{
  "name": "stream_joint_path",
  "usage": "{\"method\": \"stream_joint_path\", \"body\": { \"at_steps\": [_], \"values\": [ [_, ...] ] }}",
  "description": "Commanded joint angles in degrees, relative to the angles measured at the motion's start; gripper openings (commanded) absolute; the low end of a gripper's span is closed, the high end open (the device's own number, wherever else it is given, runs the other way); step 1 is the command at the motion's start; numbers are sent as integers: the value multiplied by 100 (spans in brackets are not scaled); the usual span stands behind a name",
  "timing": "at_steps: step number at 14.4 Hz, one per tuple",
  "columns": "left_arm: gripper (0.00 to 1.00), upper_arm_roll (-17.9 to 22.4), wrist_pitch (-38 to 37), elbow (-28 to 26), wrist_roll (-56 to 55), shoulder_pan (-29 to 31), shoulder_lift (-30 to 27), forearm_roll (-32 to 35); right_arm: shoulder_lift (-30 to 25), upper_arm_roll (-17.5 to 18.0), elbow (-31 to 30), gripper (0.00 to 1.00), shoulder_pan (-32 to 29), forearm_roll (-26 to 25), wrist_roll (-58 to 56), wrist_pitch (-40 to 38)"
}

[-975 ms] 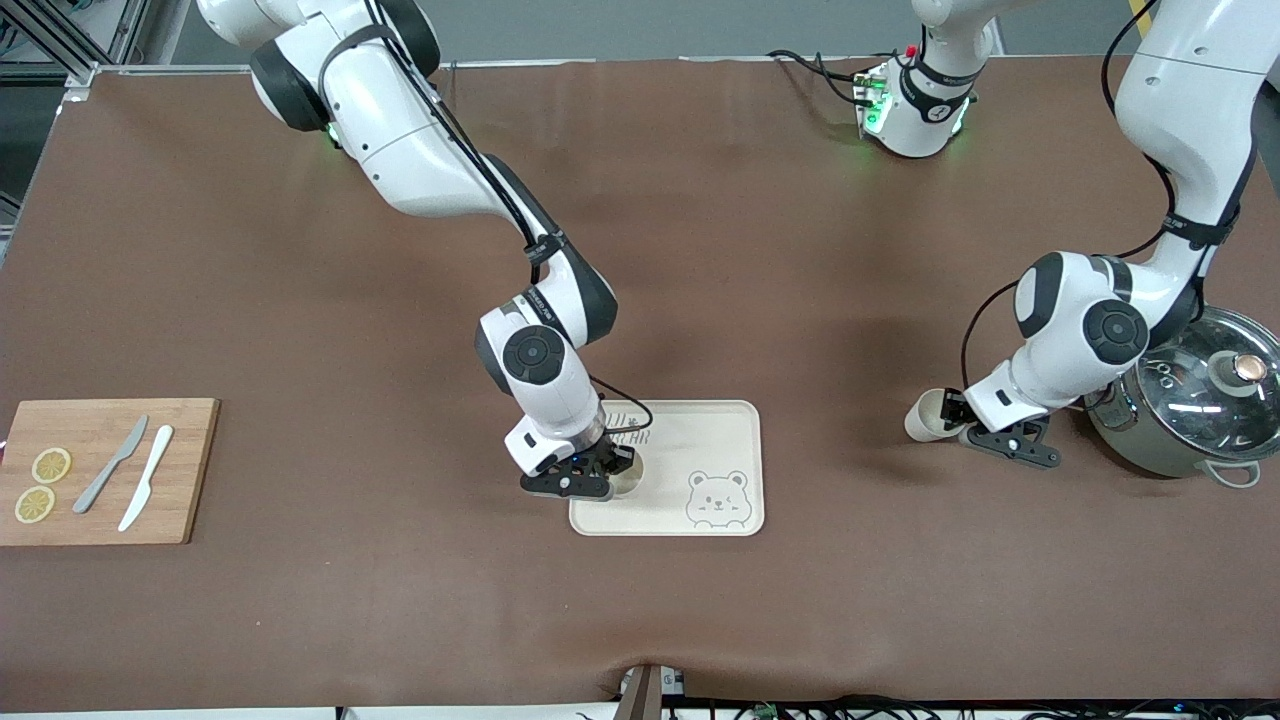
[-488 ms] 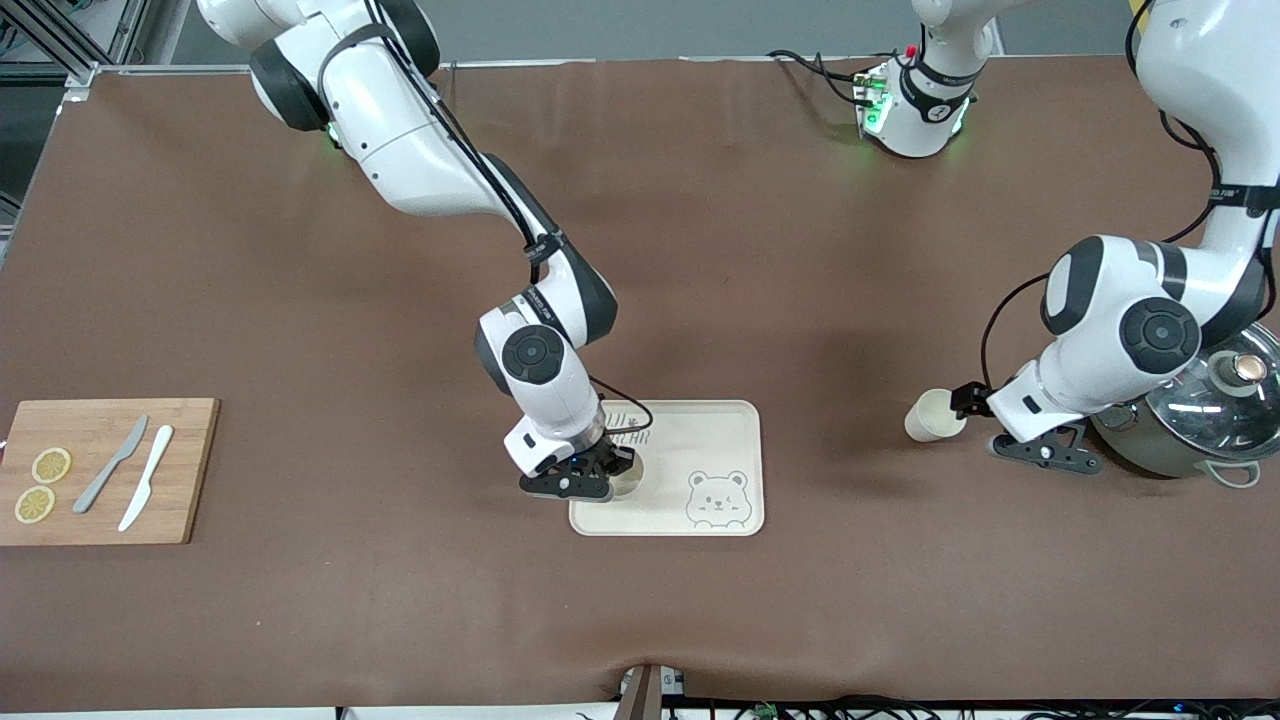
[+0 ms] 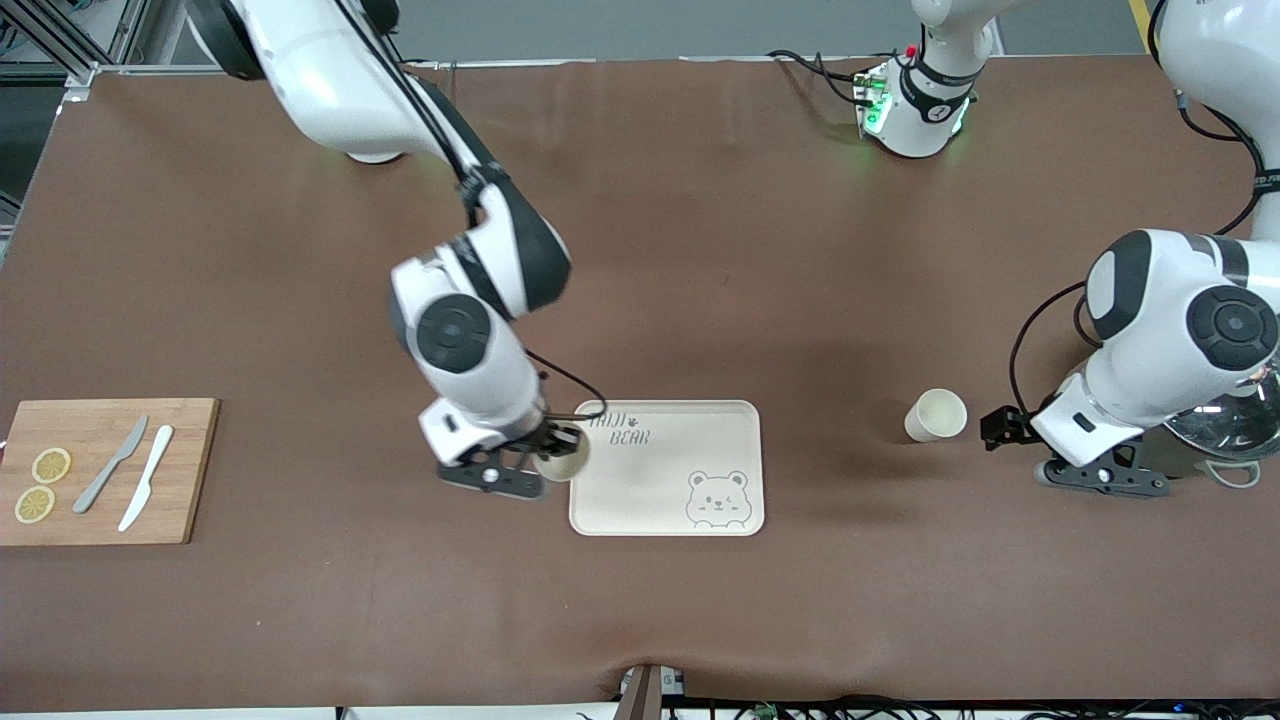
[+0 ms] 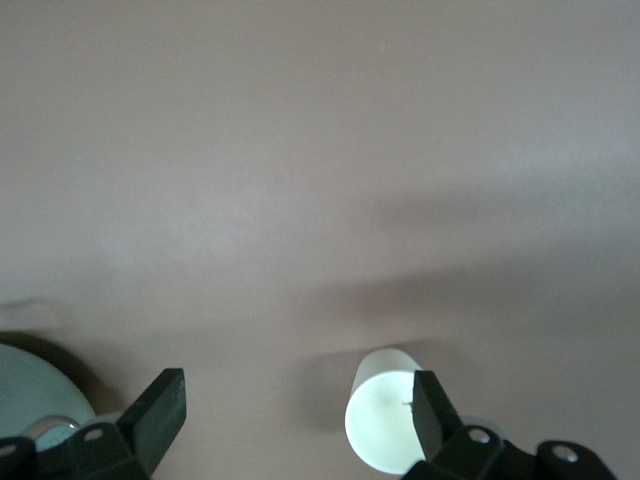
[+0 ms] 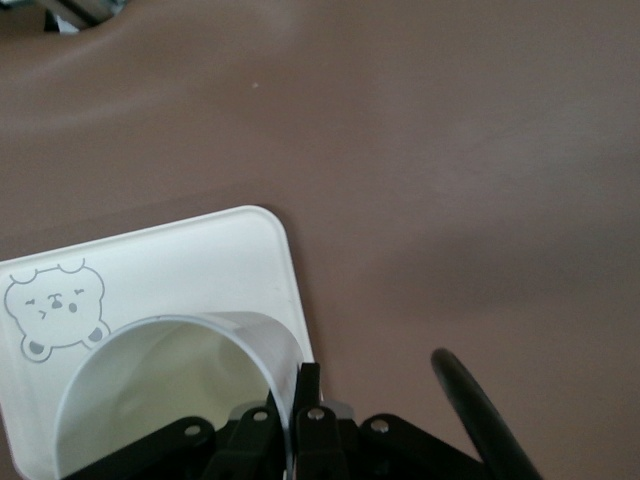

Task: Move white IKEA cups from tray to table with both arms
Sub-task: 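Release the cup beside the pot while the right gripper lifts the other cup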

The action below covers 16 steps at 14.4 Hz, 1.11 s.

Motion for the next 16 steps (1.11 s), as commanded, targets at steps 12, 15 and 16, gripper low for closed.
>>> {"method": "stream_joint_path", "body": {
  "at_steps": [12, 15, 16],
  "values": [
    [100, 1685, -1218, 1224, -290, -1417, 28, -768, -2395, 93, -2748, 0, -2894, 60, -5181, -291],
    [100, 1764, -1228, 1242, 85, -1628, -33, -1135, -2386, 102, -3530, 0, -3089, 68, -5684, 780],
    [100, 2174, -1306, 1338, 340, -1952, -42, -1434, -2369, 102, -3759, 0, -3089, 68, -5685, 1114]
  ]
}}
